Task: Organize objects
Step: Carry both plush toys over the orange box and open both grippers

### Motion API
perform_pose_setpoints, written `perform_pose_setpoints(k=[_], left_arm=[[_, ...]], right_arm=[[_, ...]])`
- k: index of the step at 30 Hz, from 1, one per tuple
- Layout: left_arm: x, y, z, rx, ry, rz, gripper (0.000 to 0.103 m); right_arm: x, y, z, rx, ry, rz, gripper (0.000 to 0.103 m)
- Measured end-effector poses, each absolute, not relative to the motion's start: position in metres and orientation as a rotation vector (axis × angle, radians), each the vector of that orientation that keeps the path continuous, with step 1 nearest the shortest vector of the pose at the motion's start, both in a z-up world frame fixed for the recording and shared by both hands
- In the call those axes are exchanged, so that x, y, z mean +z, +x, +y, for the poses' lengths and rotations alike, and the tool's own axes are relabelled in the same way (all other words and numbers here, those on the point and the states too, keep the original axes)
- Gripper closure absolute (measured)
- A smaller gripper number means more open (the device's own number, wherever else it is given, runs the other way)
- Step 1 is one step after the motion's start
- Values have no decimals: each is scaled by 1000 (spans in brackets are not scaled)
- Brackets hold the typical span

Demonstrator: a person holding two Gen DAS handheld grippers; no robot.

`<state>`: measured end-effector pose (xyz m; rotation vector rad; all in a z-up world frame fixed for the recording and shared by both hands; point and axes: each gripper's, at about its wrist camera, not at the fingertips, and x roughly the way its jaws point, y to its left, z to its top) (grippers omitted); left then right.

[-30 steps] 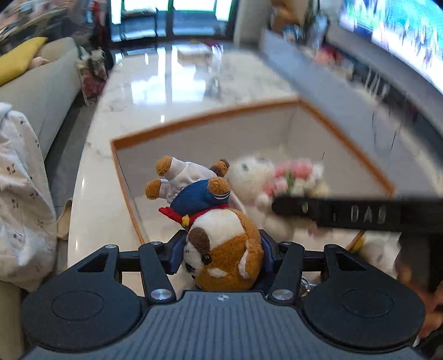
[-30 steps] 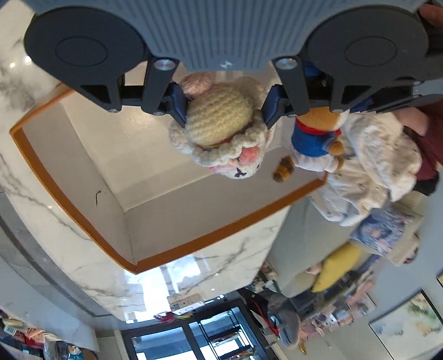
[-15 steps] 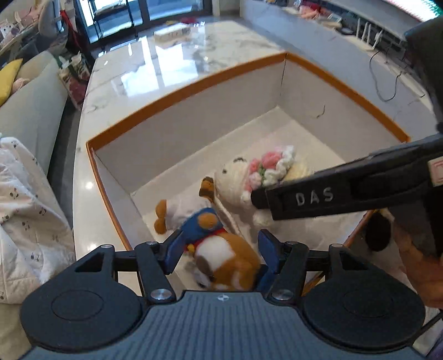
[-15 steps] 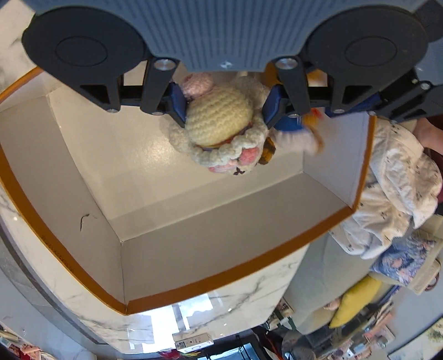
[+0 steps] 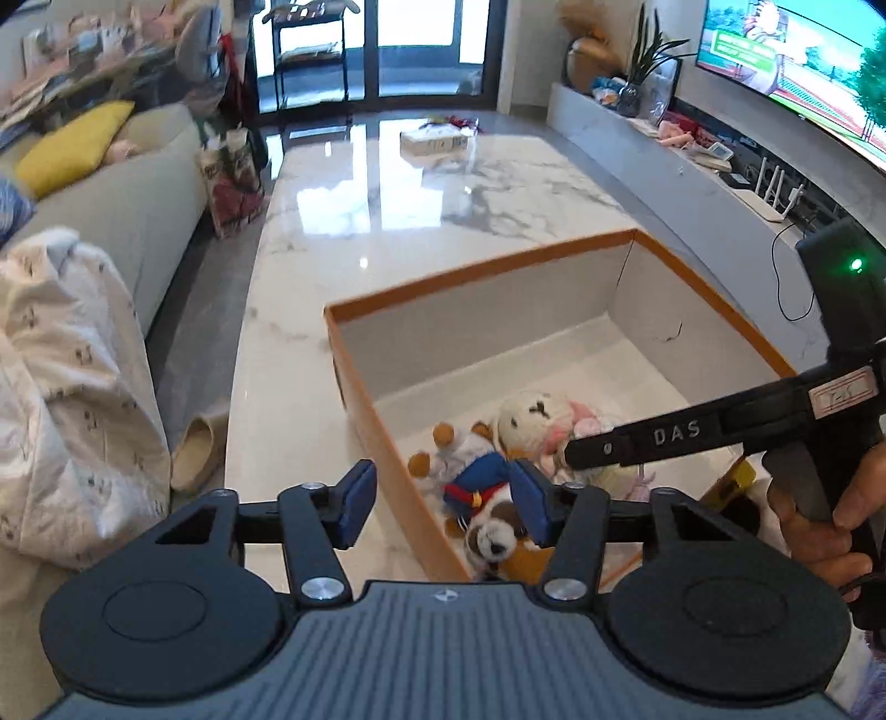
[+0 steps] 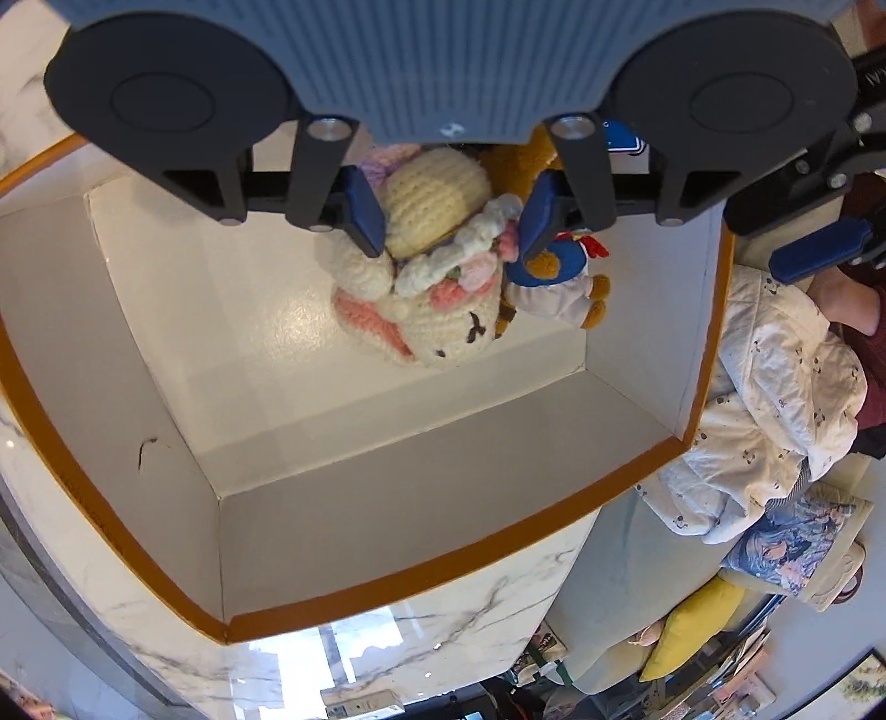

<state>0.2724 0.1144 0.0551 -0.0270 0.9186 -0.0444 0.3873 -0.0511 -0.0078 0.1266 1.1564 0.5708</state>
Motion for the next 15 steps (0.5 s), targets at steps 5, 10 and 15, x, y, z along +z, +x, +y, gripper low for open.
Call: perform_pose_setpoints(k=[5,10,15], left_arm=[[41,266,119,-36,-78,947,44],[36,260,123,-17,-126,965,44],[31,255,125,-10,-165,972,44]], right_arm=[[-9,385,-51,606,141,1188,51],[4,381,-60,605,133,1165,47],[44,372,-108,559,87,983,44]])
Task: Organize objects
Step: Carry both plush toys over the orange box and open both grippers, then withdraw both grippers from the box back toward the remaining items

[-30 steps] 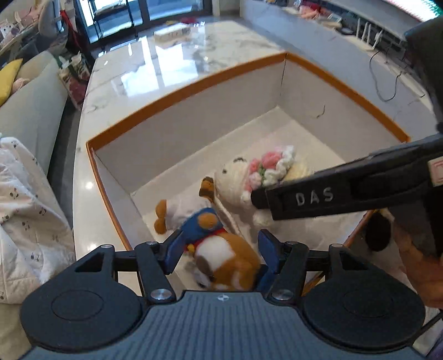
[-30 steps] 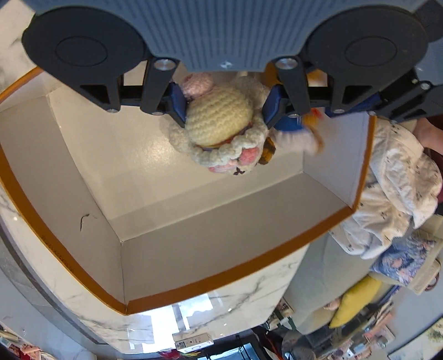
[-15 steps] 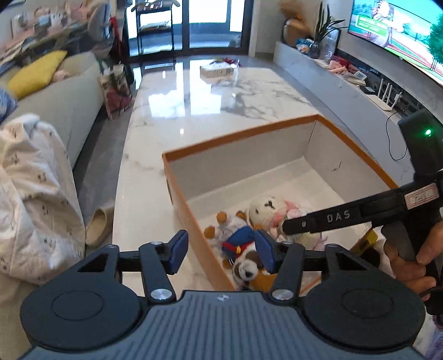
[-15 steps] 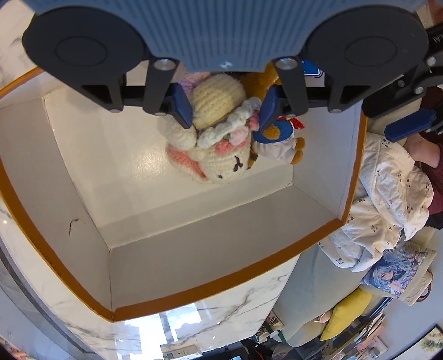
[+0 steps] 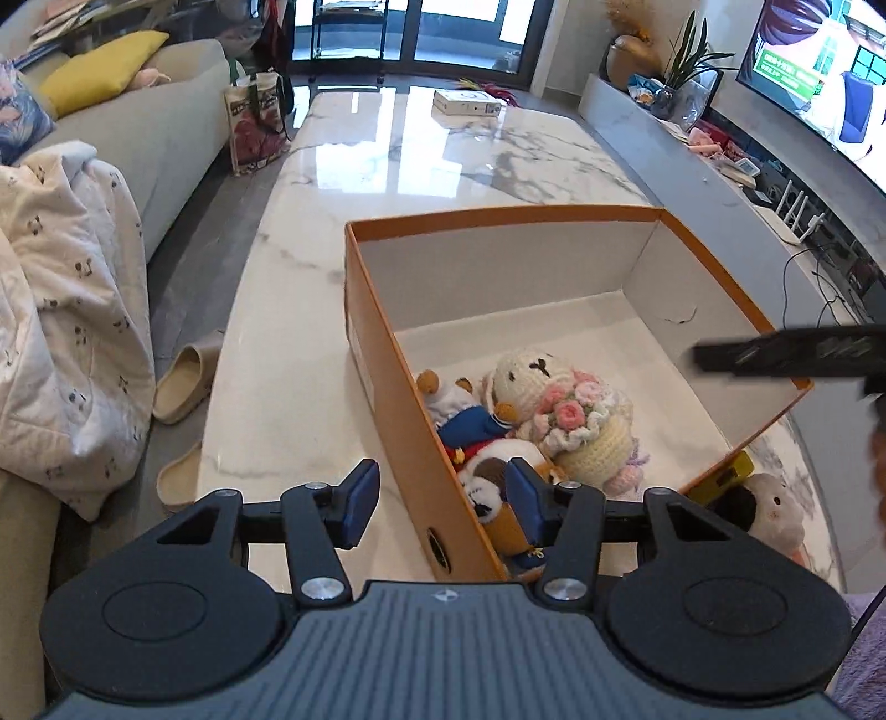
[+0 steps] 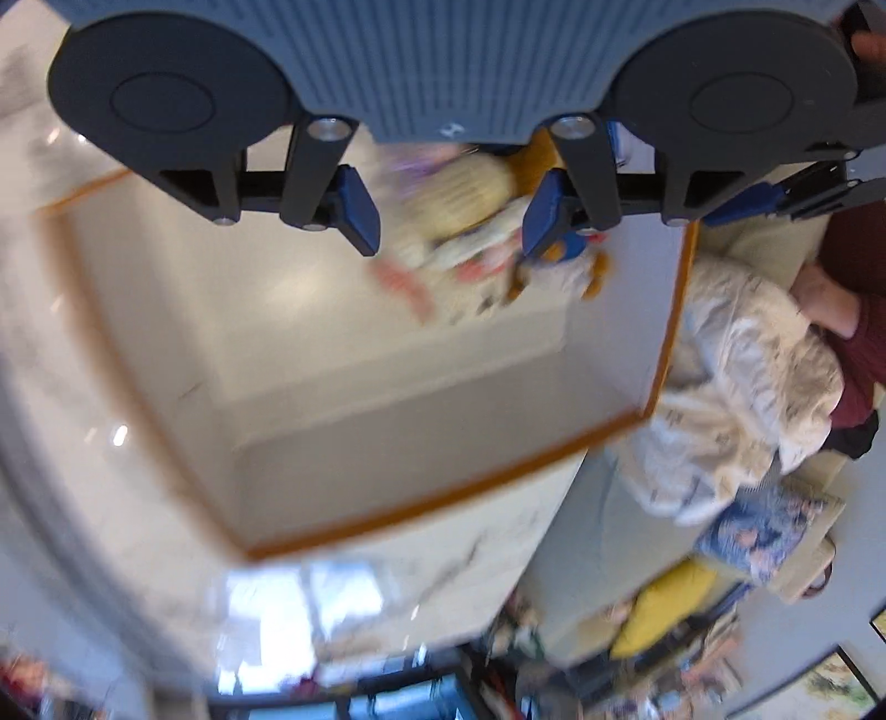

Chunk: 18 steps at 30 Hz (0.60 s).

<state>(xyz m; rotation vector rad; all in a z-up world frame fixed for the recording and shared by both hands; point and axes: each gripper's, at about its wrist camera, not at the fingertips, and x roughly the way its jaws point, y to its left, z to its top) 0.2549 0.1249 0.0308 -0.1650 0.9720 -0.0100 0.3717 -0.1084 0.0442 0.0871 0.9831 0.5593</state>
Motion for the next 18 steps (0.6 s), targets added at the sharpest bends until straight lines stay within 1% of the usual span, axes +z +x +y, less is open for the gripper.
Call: perform_pose_setpoints(k=[1,3,4,5,6,7,8,9,10,11,12,13,14,18], left_arm=[[30,255,124,-11,-165,973,44],[28,254,121,-3,-169,975,44],[26,255,121,2,-172,977,44],[25,254,120,3,-175,978,45],[25,254,120,4,-180,978,47],[24,253,120,5,-182,978,54],[23,253,120,6,-181,980,62],[23,253,120,10,-178,982,64],[23,253,119,11,-180,983,66],[22,253,119,12,-183,987,71],[22,254,118,8,-183,992,74],[21,254,118,2,-185,993,79],[20,254,117,2,-184,995,80],[20,252,111,25,-151,988,82]], right_arm=[[52,370,-121,530,63,941,45],[63,370,-142,477,17,871,52],[65,370,-151,452,-3,847,53],[66,372,-159,424,-22,835,56],[64,375,-165,394,-36,834,61],[60,379,-171,367,-38,844,64],[54,383,-177,352,-26,864,70],[47,388,-182,344,-5,893,77],[39,392,-186,346,22,923,79],[33,395,-190,354,51,950,81],[30,397,-193,352,66,955,82],[26,397,-193,346,75,960,84],[24,397,-195,333,87,963,89],[25,387,-194,323,96,964,89]])
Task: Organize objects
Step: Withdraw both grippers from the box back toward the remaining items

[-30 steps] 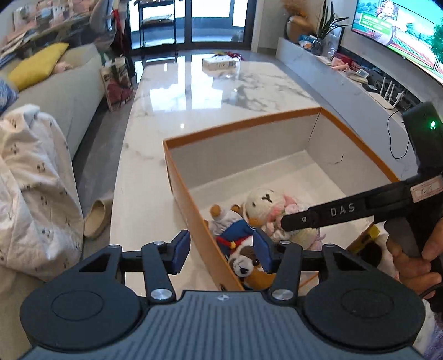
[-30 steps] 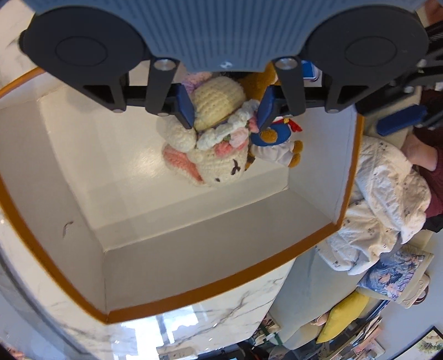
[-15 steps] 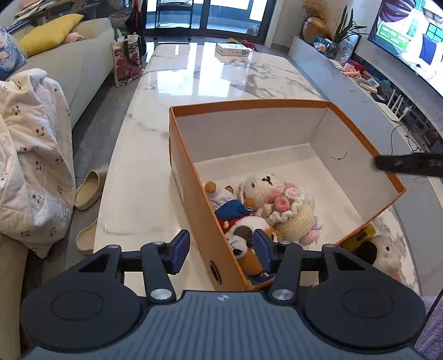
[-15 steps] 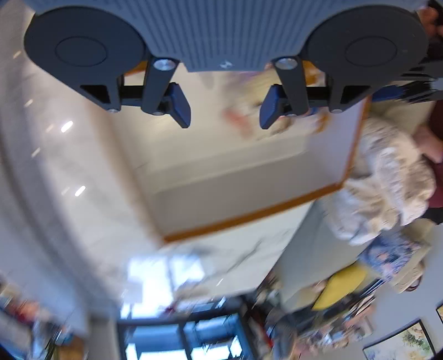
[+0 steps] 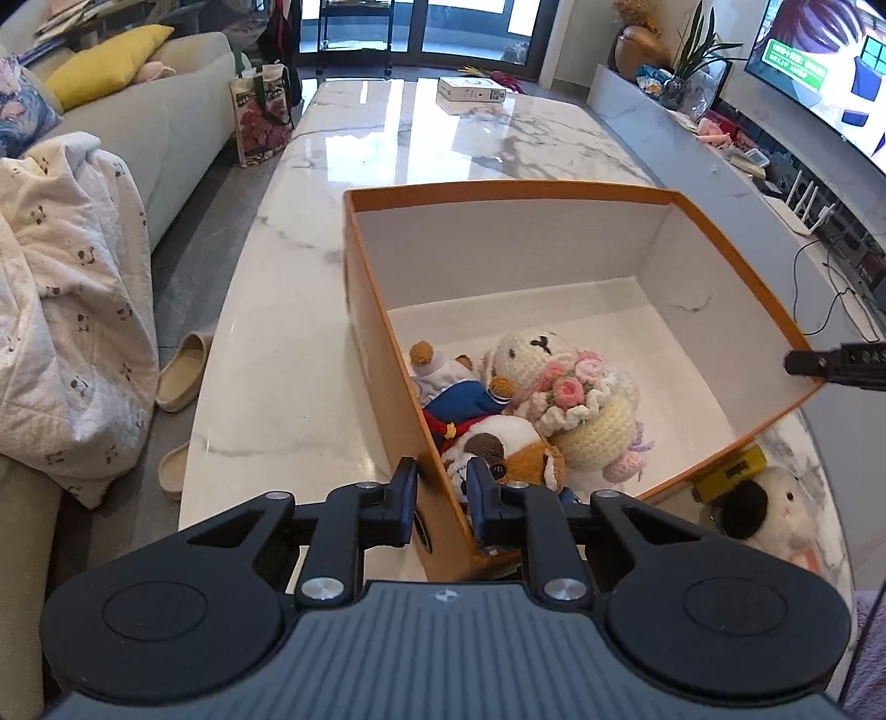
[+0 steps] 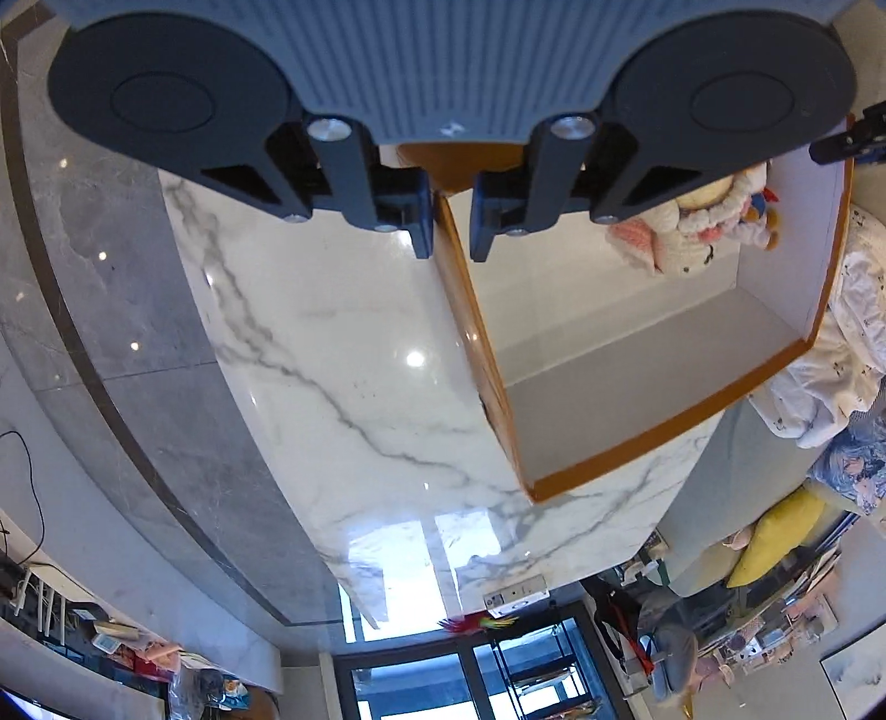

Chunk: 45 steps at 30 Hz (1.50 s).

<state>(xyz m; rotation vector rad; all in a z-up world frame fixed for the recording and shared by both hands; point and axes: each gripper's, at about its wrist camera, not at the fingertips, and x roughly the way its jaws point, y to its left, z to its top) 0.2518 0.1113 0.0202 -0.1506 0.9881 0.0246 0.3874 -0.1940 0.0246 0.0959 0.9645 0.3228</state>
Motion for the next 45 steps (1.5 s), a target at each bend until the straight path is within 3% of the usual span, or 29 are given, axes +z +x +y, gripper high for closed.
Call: perform_pose_setpoints(k=[23,25,28,33,40,44,45], left_arm=[[28,189,92,36,-164,954,82],[36,179,90,42,-172,917,81],[49,158,80,67,-161,844,75],[54,117,37,-33,-128,736,71],[24,95,-37,-288,-84,754,69],[-1,98,-72,-360,-16,785,48],[-7,97,-79,-381,5,790,48]], right_arm=[[24,265,-245,319,184,982,88],[29,257,-249,333,187,948,83],[40,236,-257,339,165,872,67],[39,194,-269,395,107,794,60],[2,145,-276,462,9,791,56],[-13,134,-274,458,-80,776,49],[-16,133,-275,457,-92,770,48]])
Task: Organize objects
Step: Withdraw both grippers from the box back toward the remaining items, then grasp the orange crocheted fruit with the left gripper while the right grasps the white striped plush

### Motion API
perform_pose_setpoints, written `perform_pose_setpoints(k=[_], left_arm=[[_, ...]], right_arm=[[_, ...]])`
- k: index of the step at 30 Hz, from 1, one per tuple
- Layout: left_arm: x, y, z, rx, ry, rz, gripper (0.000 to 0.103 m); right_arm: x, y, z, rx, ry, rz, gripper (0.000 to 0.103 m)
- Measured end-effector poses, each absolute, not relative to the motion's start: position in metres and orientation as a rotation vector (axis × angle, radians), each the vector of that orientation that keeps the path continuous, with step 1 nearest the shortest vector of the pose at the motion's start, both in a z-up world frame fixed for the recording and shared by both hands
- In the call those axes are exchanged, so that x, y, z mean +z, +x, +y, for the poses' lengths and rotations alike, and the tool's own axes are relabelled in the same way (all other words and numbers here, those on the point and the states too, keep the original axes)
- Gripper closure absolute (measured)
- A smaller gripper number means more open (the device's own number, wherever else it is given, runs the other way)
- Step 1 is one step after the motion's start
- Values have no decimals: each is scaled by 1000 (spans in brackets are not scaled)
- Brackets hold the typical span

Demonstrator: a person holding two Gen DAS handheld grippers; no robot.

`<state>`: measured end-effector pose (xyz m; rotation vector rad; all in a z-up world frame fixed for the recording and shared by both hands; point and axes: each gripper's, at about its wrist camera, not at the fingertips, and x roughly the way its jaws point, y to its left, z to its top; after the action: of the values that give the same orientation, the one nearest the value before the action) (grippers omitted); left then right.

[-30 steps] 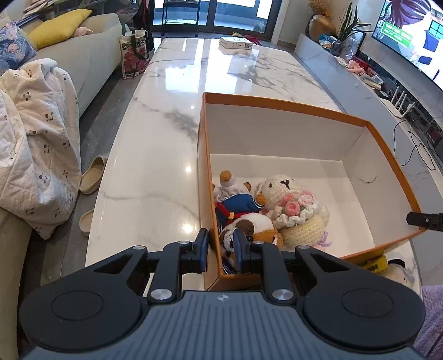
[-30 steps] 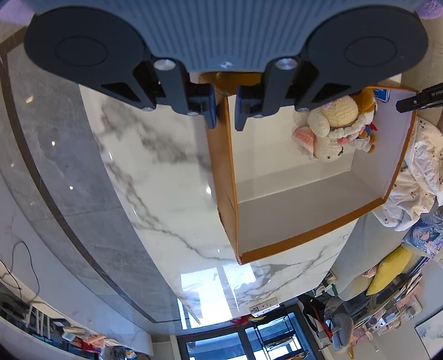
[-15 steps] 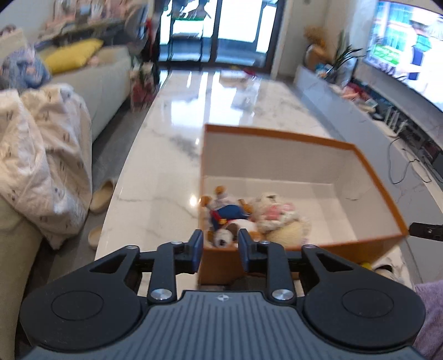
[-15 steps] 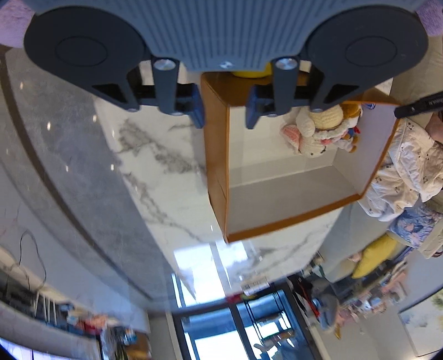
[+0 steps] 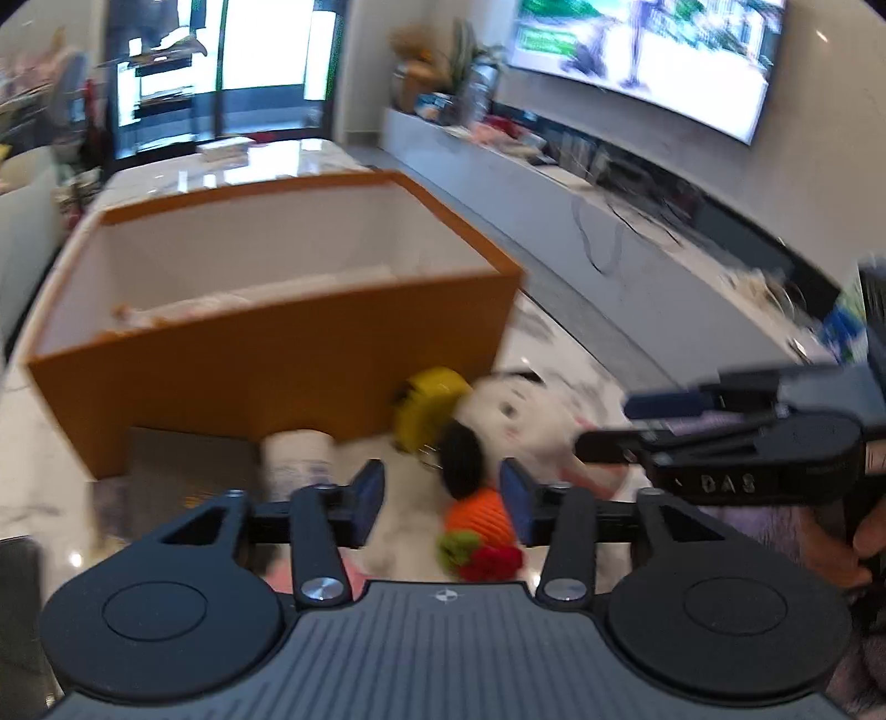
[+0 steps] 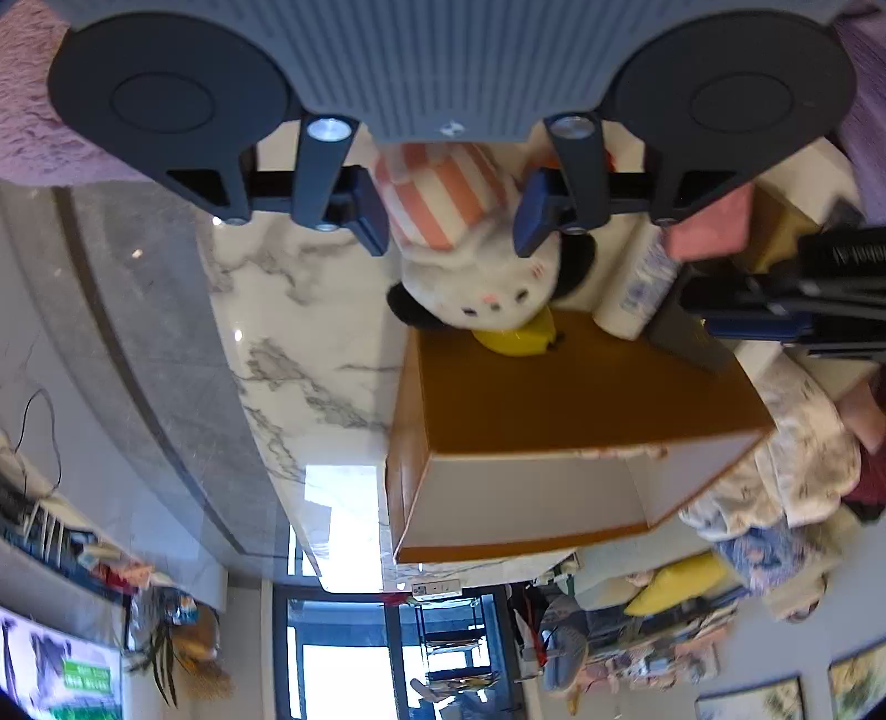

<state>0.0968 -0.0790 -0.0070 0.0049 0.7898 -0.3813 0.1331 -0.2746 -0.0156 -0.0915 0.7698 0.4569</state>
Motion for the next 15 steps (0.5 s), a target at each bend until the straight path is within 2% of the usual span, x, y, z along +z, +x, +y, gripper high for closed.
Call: perform_pose_setpoints(k=[6,15], left_arm=[[-37,95,-115,-379,197,812,48],[-59,102,-126,-407,242,867,48]], right_arm=[[-24,136,-287,471,-46,781,44],[-33,145,-283,507,-4,794,42]])
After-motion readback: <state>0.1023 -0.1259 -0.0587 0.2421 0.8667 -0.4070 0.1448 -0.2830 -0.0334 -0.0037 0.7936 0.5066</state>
